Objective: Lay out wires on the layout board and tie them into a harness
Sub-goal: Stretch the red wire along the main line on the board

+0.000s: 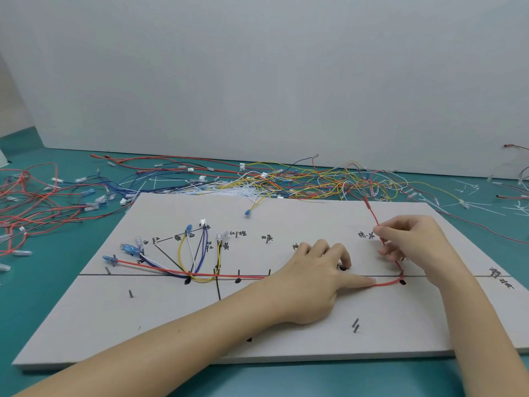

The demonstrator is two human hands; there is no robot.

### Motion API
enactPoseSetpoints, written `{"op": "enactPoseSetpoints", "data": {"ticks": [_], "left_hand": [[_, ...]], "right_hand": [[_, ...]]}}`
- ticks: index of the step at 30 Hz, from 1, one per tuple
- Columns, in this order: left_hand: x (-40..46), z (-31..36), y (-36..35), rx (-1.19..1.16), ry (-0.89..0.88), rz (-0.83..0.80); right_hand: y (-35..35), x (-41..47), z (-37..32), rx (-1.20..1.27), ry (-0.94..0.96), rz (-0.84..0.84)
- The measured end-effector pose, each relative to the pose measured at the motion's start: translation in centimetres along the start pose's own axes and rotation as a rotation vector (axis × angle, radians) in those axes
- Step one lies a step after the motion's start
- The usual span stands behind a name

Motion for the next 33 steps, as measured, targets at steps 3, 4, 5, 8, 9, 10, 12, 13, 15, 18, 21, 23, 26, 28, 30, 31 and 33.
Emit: {"op": "enactPoseSetpoints", "data": {"ticks": [3,4,5,8,9,10,12,13,15,18,21,23,26,28,30,31,33], "left_hand": [[0.0,0.0,0.0,0.005,0.003,0.002],[0.0,0.0,0.0,0.004,0.005,0.003],[0.0,0.0,0.0,0.0,0.008,0.005],[0.0,-0.1,0.0,-0.004,0.016,0.01],[0.0,-0.1,0.0,-0.003,0.017,0.01],[0.0,-0.1,0.0,-0.003,0.018,0.01],[0.0,-0.1,-0.1,-0.004,0.02,0.01],[0.0,-0.1,-0.1,-0.004,0.019,0.011],[0.0,-0.1,0.0,-0.003,0.017,0.011],[0.0,-0.1,0.0,-0.008,0.019,0.014],[0.0,-0.1,0.0,-0.013,0.021,0.016],[-0.1,0.0,0.1,-0.011,0.021,0.015],[-0.1,0.0,0.1,-0.01,0.021,0.015],[-0.1,0.0,0.1,-0.009,0.022,0.015],[-0.1,0.0,0.1,-0.014,0.022,0.013],[-0.1,0.0,0.1,-0.014,0.021,0.012],[-0.1,0.0,0.2,-0.01,0.022,0.009]], "right_hand": [[-0.4,0.7,0.0,-0.098,0.047,0.087],[-0.4,1.1,0.0,-0.134,0.046,0.104],[-0.4,1.4,0.1,-0.164,0.042,0.112],[-0.5,2.4,0.0,-0.257,0.047,0.13],[-0.5,2.6,-0.1,-0.277,0.049,0.139],[-0.6,2.8,-0.1,-0.29,0.049,0.148],[-0.5,3.1,0.1,-0.324,0.038,0.168],[-0.4,3.3,0.2,-0.335,0.026,0.178],[0.0,3.7,0.3,-0.318,0.001,0.182],[0.3,4.1,0.5,-0.236,-0.024,0.169],[0.1,4.0,1.0,-0.197,-0.018,0.195],[0.0,4.0,1.2,-0.183,-0.014,0.212],[0.2,4.1,1.2,-0.169,-0.02,0.245],[0.3,4.1,1.4,-0.173,-0.017,0.256],[0.3,4.1,1.5,-0.176,-0.007,0.266],[0.3,4.1,1.5,-0.176,-0.003,0.267],[0.3,4.2,1.5,-0.185,0.003,0.263]]}}
Point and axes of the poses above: each hand's wrist, its own x-axis towards the middle knuckle, its own y-axis out of the back of the hand, z = x × y, the point moved 2 cm from there along x, towards the middle knuckle, and after that the axes turned 8 degrees about -y, right-handed, at the moved point
